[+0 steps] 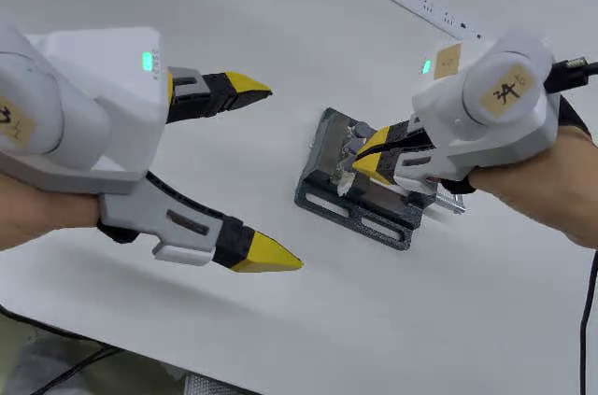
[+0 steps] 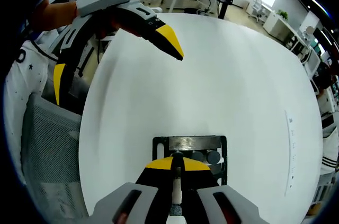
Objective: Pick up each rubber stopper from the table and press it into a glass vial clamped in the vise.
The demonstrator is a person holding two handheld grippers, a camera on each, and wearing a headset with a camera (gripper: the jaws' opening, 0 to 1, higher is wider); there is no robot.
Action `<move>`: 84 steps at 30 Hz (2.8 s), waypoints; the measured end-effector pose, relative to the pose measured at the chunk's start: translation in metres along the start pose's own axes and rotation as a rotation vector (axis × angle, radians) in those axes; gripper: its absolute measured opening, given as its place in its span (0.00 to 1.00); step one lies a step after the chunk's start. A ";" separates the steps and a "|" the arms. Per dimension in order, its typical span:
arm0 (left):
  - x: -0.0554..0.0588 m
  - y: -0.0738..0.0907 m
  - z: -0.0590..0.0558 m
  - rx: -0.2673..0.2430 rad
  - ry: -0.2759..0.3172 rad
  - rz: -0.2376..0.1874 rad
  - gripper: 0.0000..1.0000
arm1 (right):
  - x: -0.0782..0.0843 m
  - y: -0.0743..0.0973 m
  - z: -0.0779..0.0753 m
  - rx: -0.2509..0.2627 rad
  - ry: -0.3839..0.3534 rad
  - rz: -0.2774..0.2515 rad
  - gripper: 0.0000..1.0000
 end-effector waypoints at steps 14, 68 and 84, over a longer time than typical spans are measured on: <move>0.001 0.000 0.001 -0.008 0.006 -0.006 0.93 | -0.002 -0.001 -0.002 -0.021 -0.018 0.018 0.00; -0.004 0.001 0.003 -0.029 0.002 -0.025 0.91 | -0.006 -0.005 -0.005 -0.042 -0.023 0.090 0.00; -0.009 0.003 0.000 -0.022 -0.013 -0.017 0.91 | -0.007 -0.005 -0.005 -0.044 -0.029 0.092 0.00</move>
Point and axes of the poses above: the centre of the closed fingertips' face, and the gripper's own axes: y roughly backward along the fingers, z roughly to its left, x roughly out of its underside, the point moved 6 cm from there along y, roughly backward along the fingers, and after that the axes turned 11 degrees about -y, right-handed, at the moved point
